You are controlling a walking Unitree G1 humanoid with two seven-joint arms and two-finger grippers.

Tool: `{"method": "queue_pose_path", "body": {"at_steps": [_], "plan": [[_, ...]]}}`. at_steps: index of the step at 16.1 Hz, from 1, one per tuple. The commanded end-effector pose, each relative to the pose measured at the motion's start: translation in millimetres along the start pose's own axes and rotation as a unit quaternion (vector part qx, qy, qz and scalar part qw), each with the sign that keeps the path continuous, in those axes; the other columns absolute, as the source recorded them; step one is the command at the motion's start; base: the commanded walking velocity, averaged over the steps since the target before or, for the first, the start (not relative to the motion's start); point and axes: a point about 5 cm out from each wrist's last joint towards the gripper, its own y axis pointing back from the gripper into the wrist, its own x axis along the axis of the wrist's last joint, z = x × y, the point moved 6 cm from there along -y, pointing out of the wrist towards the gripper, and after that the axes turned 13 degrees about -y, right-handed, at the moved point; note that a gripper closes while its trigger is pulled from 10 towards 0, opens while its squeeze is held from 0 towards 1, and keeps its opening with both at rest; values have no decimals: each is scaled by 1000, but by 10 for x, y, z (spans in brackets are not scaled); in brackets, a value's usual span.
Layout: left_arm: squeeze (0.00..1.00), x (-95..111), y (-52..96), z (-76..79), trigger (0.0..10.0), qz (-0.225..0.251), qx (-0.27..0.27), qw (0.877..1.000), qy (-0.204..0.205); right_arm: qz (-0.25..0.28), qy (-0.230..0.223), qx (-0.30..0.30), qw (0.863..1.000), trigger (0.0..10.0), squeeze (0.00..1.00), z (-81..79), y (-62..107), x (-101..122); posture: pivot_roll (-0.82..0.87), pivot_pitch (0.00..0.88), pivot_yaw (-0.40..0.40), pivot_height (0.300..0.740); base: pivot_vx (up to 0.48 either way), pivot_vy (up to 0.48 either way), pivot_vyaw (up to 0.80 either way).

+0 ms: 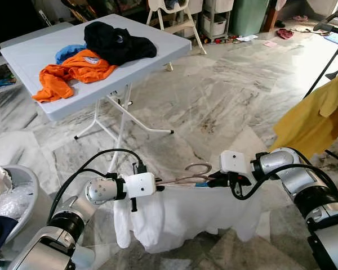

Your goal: Hang hanger

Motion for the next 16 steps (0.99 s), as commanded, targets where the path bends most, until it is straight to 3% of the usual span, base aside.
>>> {"method": "queue_pose_path", "body": {"at_steps": [1,5,11,12,13,14,16], "plan": [[0,83,20,-174,0,14,20,999,-25,-3,1,-16,1000,0,0,61,-7,30,-81,27,66,740,0,0,0],[0,134,-12,-199,0,21,20,999,-36,2,3,-33,999,0,0,34,-132,-8,-78,17,72,740,0,0,0],[0,136,-10,-210,0,19,19,998,-50,24,-7,-56,998,0,0,49,-112,-40,-82,10,83,740,0,0,0],[494,150,-17,-278,2314,16,37,997,-63,33,-10,-61,998,0,0,61,-93,-28,-81,11,81,740,0,0,0],[1000,159,-16,-319,9176,15,45,996,-74,38,-11,-64,997,0,0,68,-80,-24,-82,11,81,740,0,0,0],[1000,160,-14,-340,10000,14,50,996,-78,39,-11,-67,997,0,0,74,-70,-26,-82,11,80,740,0,0,0],[1000,153,9,-463,10000,4,76,993,-94,44,-11,-82,996,0,0,115,-14,-36,-82,9,78,740,0,0,0]]}}
